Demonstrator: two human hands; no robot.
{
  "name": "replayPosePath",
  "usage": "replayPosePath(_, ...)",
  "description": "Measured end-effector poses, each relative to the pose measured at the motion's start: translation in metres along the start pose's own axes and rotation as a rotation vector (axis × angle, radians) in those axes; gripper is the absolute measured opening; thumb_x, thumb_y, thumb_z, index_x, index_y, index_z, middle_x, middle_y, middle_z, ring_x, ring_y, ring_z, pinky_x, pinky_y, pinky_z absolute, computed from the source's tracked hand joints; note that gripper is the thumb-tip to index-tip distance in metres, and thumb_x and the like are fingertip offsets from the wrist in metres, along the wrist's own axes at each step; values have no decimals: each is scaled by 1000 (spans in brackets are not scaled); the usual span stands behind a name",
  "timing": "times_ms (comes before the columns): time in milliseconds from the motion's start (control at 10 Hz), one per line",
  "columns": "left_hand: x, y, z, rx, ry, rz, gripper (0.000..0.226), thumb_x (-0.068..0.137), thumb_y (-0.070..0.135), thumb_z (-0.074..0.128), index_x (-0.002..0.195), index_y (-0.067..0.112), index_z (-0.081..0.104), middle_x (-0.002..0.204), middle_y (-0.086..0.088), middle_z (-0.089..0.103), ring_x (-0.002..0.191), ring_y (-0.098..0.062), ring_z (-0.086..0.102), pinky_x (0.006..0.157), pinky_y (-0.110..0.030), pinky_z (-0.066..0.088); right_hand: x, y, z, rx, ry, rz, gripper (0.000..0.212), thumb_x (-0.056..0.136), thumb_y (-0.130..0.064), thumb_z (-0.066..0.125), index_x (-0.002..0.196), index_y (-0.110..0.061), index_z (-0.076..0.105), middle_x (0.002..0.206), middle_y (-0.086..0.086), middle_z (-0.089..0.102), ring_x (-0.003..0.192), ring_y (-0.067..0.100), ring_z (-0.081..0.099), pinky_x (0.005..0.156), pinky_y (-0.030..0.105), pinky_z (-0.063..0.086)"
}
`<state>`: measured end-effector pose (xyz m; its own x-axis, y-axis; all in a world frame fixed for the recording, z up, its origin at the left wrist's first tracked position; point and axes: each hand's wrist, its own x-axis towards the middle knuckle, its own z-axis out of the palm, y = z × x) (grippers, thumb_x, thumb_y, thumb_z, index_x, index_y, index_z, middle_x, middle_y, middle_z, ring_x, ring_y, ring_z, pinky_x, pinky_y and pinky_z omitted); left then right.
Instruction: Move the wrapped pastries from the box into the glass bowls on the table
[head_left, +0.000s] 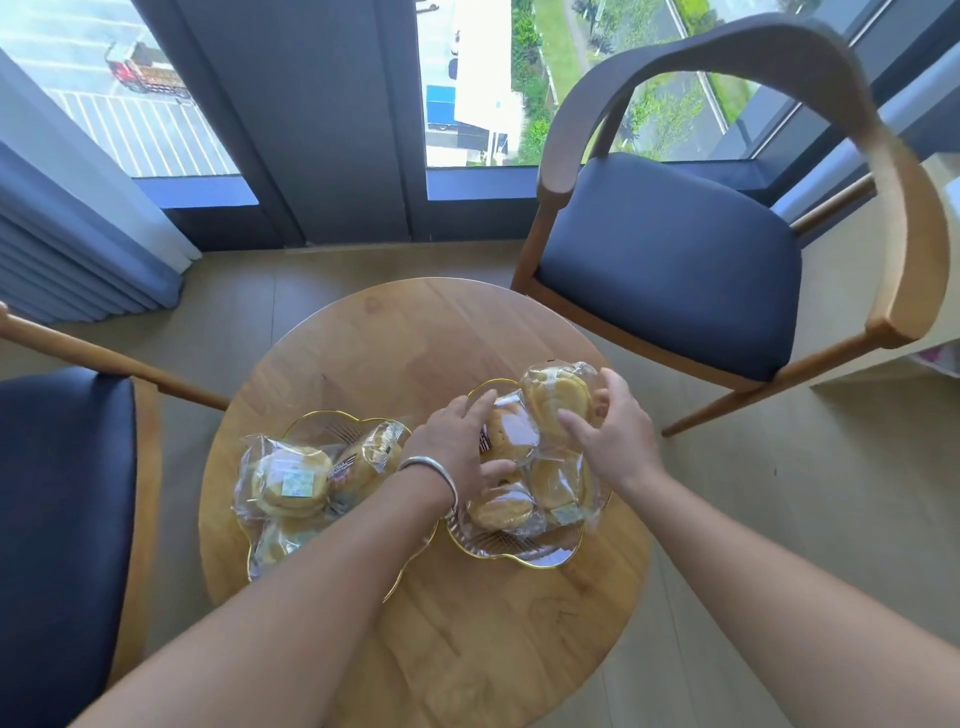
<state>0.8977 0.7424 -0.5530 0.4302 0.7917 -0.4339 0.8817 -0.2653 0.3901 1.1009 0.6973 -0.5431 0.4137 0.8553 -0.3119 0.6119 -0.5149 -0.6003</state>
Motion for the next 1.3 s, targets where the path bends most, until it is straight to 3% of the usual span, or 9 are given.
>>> replayPosePath(100, 13, 1, 2, -95, -11, -32, 106, 70, 60, 73, 150, 32, 8, 155, 1, 24, 137, -21, 31, 107, -41, 35, 9, -1, 6, 2, 16, 13, 81, 82, -39, 76, 147, -27, 30, 130, 3, 59, 117, 24, 56, 96, 47, 50)
replayPosePath(200, 19, 4, 8, -106, 38, -49, 105, 72, 52, 75, 150, 26, 11, 158, 3, 19, 140, -19, 27, 110, -40, 32, 9, 2, 11, 4, 55, -11, 75, 81, -36, 78, 142, -28, 37, 126, 2, 59, 114, 22, 56, 95, 45, 50)
replayPosePath(400, 13, 10, 18, -160, 115, -14, 97, 71, 43, 79, 148, 23, 22, 151, 3, 33, 136, -17, 31, 107, -36, 35, -1, 9, 10, 24, 89, -37, 66, 79, -33, 79, 135, -29, 43, 122, -3, 58, 110, 16, 55, 92, 38, 50)
replayPosePath(600, 5, 8, 8, -37, 413, 126, 86, 67, 35, 83, 139, 24, 37, 135, 0, 45, 125, -20, 37, 93, -36, 46, -3, 9, 6, 30, 162, -81, 67, 79, -39, 78, 134, -34, 41, 122, -7, 58, 106, 11, 57, 86, 32, 51)
replayPosePath(800, 15, -1, 22, 38, 347, 83, 86, 68, 34, 82, 136, 32, 30, 135, -2, 32, 126, -23, 32, 96, -37, 44, -3, 18, 22, -40, 109, -95, 68, 78, -37, 79, 134, -33, 40, 119, -4, 56, 107, 17, 56, 89, 42, 53)
replayPosePath(900, 14, 0, 27, -18, 356, 83, 85, 68, 29, 83, 135, 33, 32, 132, -2, 33, 123, -23, 32, 94, -38, 47, -4, 19, 25, -78, 119, -109, 68, 77, -38, 79, 132, -36, 38, 117, -3, 55, 106, 20, 56, 86, 43, 52)
replayPosePath(1000, 9, -1, 25, -63, 310, 108, 91, 67, 34, 82, 141, 33, 29, 139, -2, 30, 128, -24, 28, 102, -38, 41, -6, 18, 23, -87, 113, -118, 71, 77, -39, 80, 133, -34, 37, 120, -2, 55, 107, 21, 56, 86, 40, 51)
replayPosePath(1200, -11, -1, 3, -46, 237, 88, 97, 76, 45, 74, 149, 35, 10, 157, -2, 9, 142, -20, 12, 110, -34, 28, -17, 8, 9, -186, 61, -169, 93, 76, -49, 78, 150, -26, 27, 147, 1, 44, 132, 21, 45, 104, 42, 43)
replayPosePath(1300, -32, -4, -8, 99, 259, 64, 90, 84, 52, 61, 150, 31, 3, 158, -6, 5, 144, -21, 8, 115, -35, 19, -32, -4, -2, -265, 75, -199, 90, 78, -52, 74, 151, -27, 27, 154, 3, 36, 140, 21, 34, 112, 42, 34)
